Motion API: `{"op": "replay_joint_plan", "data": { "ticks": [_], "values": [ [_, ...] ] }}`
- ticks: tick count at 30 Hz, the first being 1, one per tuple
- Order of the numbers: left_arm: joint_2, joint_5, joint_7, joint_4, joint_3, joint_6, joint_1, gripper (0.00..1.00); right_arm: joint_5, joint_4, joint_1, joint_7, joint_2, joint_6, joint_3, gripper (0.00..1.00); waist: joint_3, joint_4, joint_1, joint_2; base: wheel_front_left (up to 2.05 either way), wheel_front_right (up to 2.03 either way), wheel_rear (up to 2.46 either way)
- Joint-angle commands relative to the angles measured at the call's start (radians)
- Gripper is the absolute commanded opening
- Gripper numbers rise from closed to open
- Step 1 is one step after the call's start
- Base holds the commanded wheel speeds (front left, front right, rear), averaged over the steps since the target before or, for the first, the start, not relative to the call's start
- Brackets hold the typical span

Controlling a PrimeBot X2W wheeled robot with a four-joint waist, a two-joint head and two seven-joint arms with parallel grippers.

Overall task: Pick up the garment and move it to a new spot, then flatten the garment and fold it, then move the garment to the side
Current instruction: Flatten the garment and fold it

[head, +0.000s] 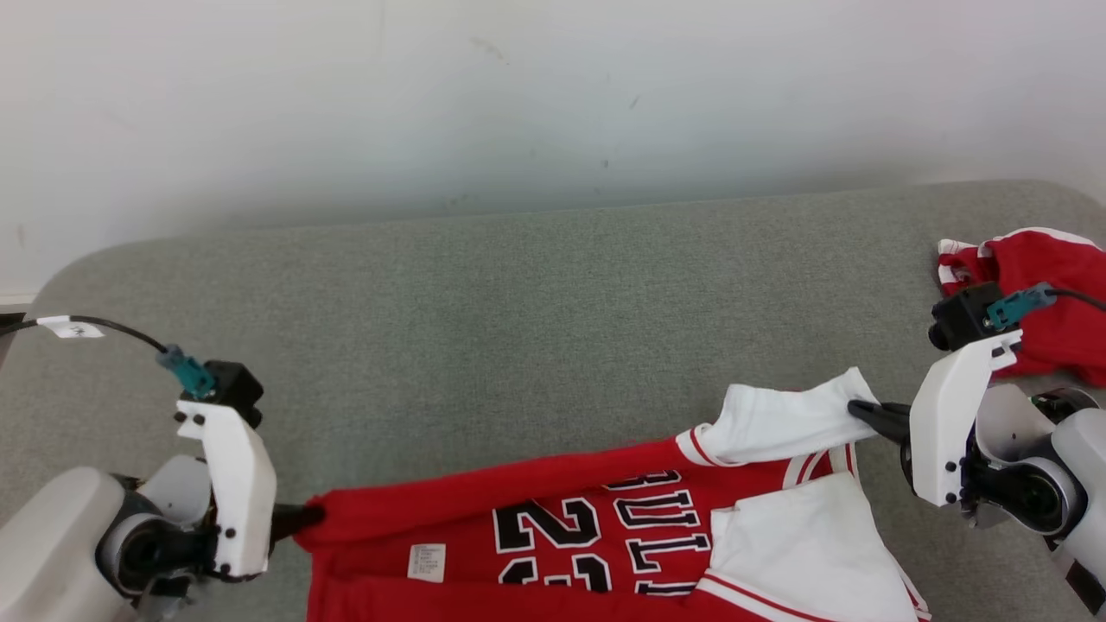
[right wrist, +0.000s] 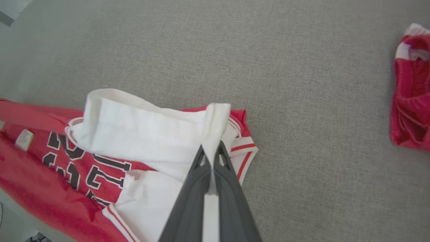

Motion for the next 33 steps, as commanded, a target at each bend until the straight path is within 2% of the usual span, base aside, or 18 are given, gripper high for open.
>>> {"op": "replay_joint_plan", "data": {
  "ticks": [1,8,18,19,20,21,22,23,29,33],
  "values": [
    [0.016,-0.013,0.016,-0.005,-0.004,-0.002,0.018,0.00,0.006,-0.011,0.020,0.012,-0.013,-0.002,0.003,0.00,-0.004,-0.004,0.0001,0.0000,0.00,0.00,0.00],
    [0.045,-0.023,0.102,-0.036,-0.045,-0.001,0.045,0.00,0.020,-0.047,0.097,0.093,-0.029,-0.002,0.003,0.00,-0.022,-0.007,0.0001,0.0000,0.00,0.00,0.00],
    [0.042,-0.017,0.119,-0.067,-0.078,0.010,0.092,0.00,-0.012,-0.069,0.196,0.161,-0.005,-0.002,-0.043,0.00,-0.031,-0.007,0.0001,0.0000,0.00,0.00,0.00],
    [0.040,-0.019,0.122,-0.068,-0.081,0.012,0.096,0.21,-0.018,-0.070,0.205,0.169,-0.003,-0.002,-0.046,0.04,-0.033,-0.007,0.0001,0.0000,0.00,0.00,0.00],
    [0.040,-0.024,0.127,-0.068,-0.082,0.013,0.101,0.47,-0.022,-0.071,0.214,0.177,-0.001,-0.002,-0.048,0.33,-0.035,-0.007,0.0001,0.0000,0.00,0.00,0.00],
    [0.040,-0.026,0.128,-0.069,-0.084,0.013,0.103,1.00,-0.025,-0.072,0.223,0.185,0.001,-0.002,-0.053,0.48,-0.037,-0.007,0.0001,0.0000,0.00,0.00,0.00],
    [0.040,-0.026,0.130,-0.069,-0.085,0.015,0.104,1.00,-0.026,-0.074,0.231,0.192,0.004,-0.002,-0.057,0.97,-0.040,-0.007,0.0001,0.0000,0.00,0.00,0.00],
    [0.040,-0.027,0.132,-0.070,-0.086,0.016,0.106,1.00,-0.028,-0.077,0.239,0.196,0.006,-0.002,-0.062,1.00,-0.043,-0.007,0.0001,0.0000,0.00,0.00,0.00],
    [0.055,-0.022,0.130,-0.081,-0.079,0.024,0.095,1.00,-0.031,-0.114,0.281,0.244,-0.004,-0.002,-0.095,1.00,-0.065,-0.004,0.0001,0.0000,0.00,0.00,0.00],
    [0.070,-0.007,0.099,-0.109,-0.057,0.030,0.074,1.00,-0.010,-0.177,0.298,0.235,-0.019,-0.002,-0.164,1.00,-0.077,-0.001,0.0001,0.0000,0.00,0.00,0.00]
  ]
}}
